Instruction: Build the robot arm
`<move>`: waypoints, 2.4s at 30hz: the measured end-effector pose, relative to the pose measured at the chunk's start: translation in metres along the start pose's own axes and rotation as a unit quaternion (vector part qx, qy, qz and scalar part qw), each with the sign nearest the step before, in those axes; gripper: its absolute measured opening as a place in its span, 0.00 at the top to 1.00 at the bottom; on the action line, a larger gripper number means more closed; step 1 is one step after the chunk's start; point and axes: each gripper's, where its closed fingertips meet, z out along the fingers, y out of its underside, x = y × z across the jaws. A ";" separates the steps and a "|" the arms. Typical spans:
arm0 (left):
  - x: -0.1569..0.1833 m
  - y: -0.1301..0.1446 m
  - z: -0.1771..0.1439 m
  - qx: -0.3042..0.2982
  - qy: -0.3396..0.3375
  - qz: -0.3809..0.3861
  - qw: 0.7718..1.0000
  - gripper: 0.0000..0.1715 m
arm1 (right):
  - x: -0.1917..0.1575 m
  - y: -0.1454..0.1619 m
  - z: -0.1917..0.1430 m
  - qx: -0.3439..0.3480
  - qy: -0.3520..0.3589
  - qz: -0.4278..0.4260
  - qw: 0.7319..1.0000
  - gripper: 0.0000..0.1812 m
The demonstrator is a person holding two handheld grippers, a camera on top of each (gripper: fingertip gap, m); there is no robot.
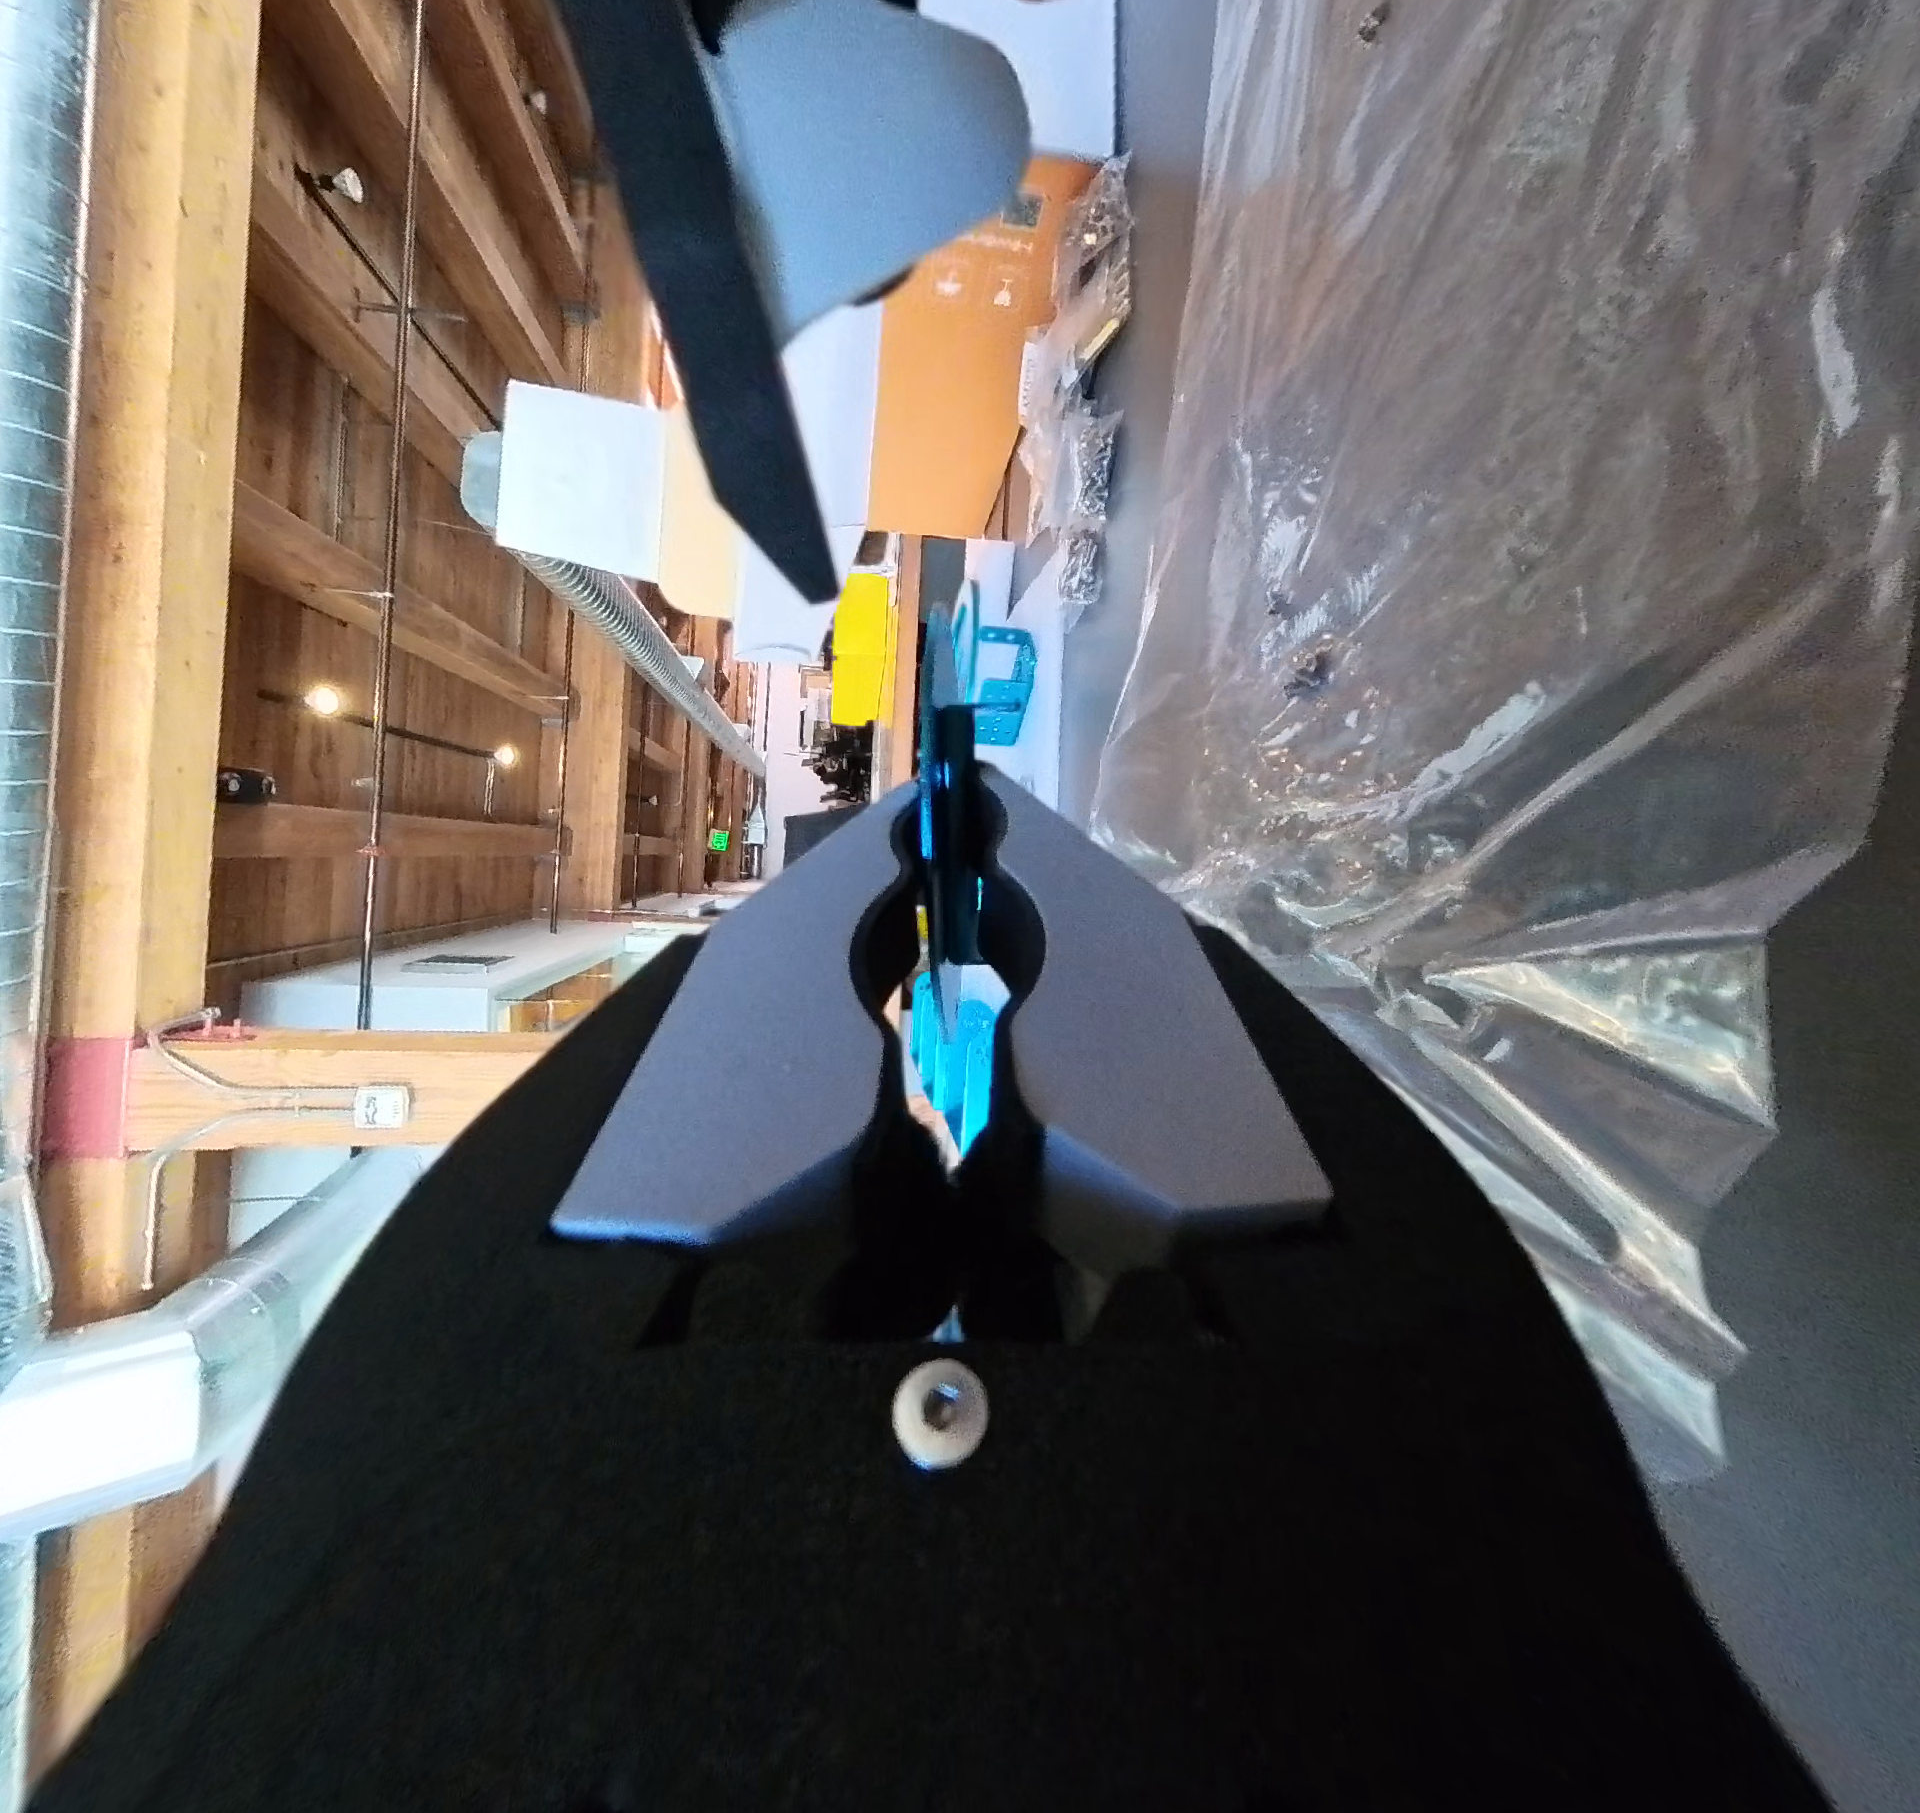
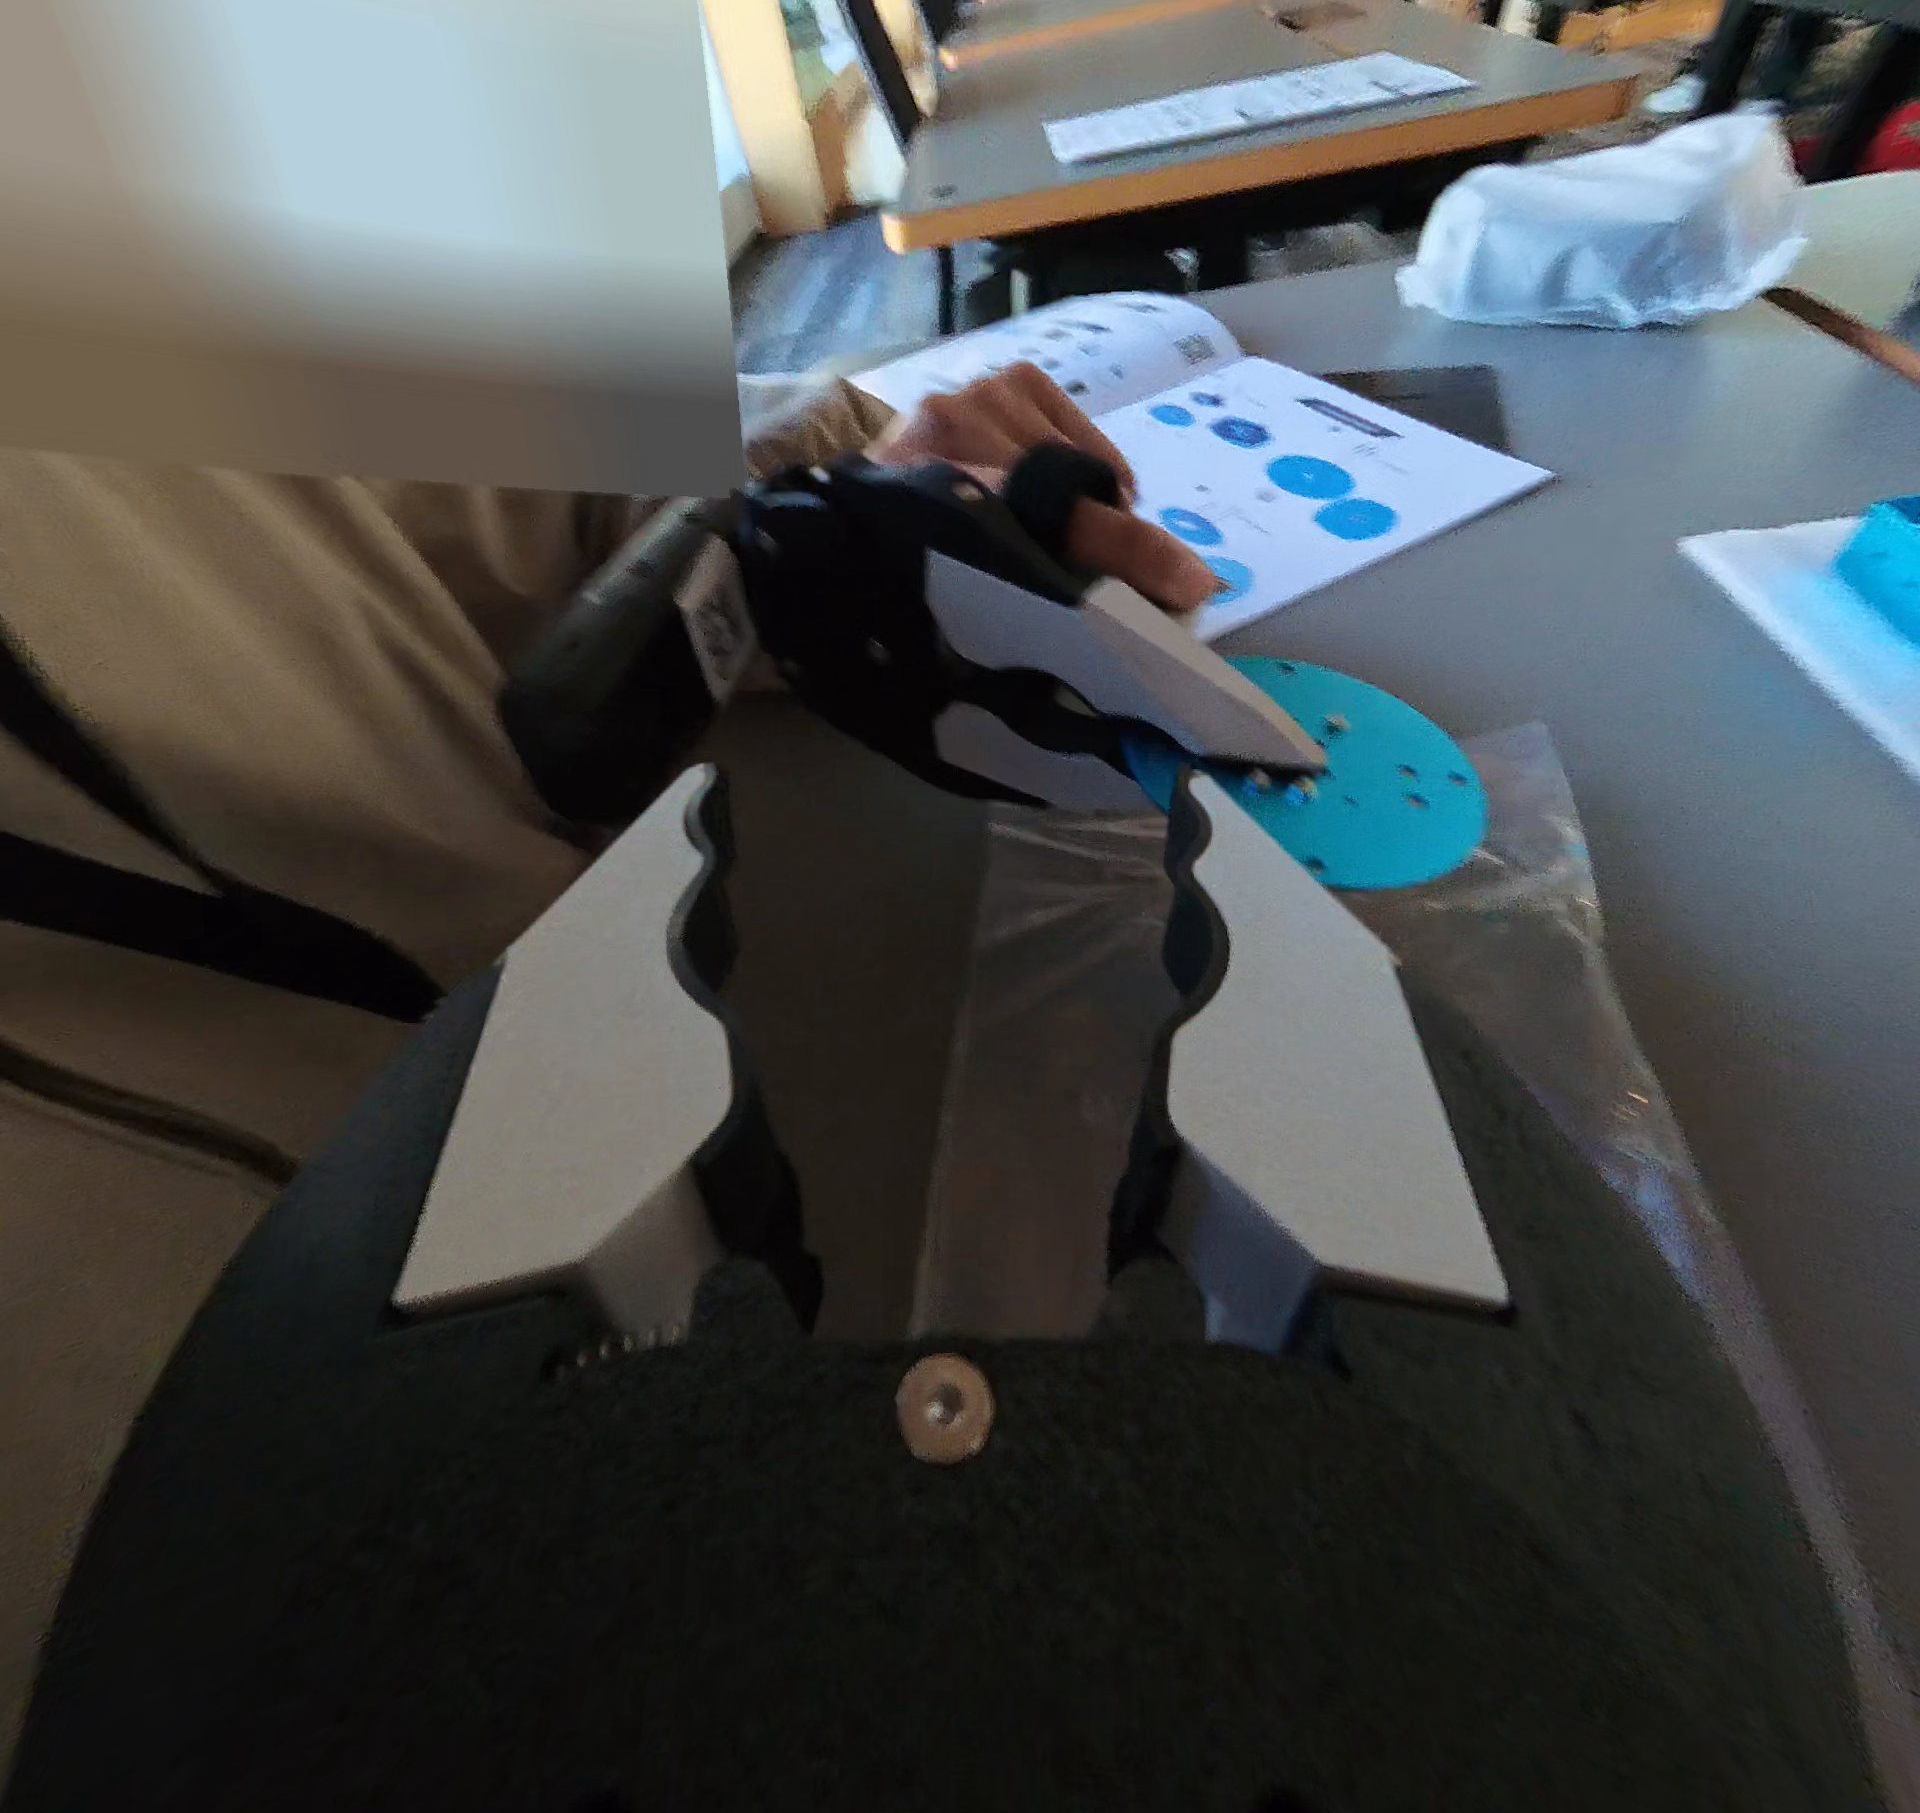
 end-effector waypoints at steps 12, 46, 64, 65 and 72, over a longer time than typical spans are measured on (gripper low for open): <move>0.001 -0.011 -0.002 0.008 -0.008 0.022 1.000 0.99 | 0.014 0.019 0.019 -0.047 0.054 -0.036 0.997 0.48; 0.004 -0.012 -0.002 0.001 -0.007 0.043 0.999 0.99 | 0.015 0.022 0.020 -0.054 0.065 -0.023 0.996 0.47; 0.009 -0.011 -0.002 0.001 0.009 0.033 0.999 0.99 | 0.011 0.026 0.024 -0.058 0.058 -0.015 0.997 0.44; 0.010 -0.012 -0.002 0.003 0.010 0.032 0.999 0.99 | 0.010 0.026 0.023 -0.059 0.057 -0.012 0.997 0.44; 0.004 0.005 0.001 -0.024 0.007 0.015 1.000 0.99 | 0.012 0.015 0.010 -0.037 0.055 -0.008 0.998 0.51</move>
